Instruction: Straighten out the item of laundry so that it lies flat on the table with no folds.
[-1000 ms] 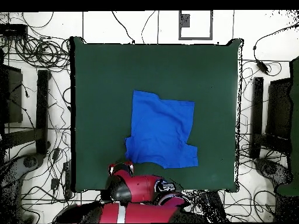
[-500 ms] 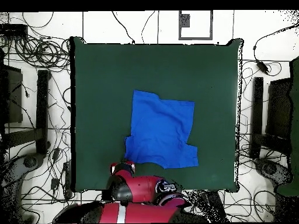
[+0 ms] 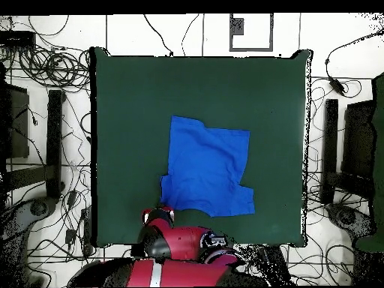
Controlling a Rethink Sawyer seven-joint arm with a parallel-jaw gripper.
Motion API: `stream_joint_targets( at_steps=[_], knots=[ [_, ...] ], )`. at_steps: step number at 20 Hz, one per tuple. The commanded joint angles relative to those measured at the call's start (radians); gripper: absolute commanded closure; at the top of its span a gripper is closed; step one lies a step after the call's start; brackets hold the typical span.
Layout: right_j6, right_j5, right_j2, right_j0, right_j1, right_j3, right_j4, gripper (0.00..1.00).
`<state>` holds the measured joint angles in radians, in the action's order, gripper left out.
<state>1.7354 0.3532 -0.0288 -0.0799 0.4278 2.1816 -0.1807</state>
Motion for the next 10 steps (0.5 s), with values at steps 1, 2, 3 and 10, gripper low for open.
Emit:
stream_joint_targets(
  at_steps=[1, 2, 3, 10],
  knots=[
    [0.22, 0.011, -0.004, 0.041, 0.0, -0.067, 0.105, 1.0],
    [0.228, 0.007, -0.003, 0.041, 0.001, -0.06, 0.114, 1.0],
    [0.23, -0.003, 0.002, 0.041, 0.021, -0.048, 0.121, 1.0],
    [0.187, -0.101, -0.009, -0.025, 0.127, -0.007, 0.081, 1.0]
  ],
)
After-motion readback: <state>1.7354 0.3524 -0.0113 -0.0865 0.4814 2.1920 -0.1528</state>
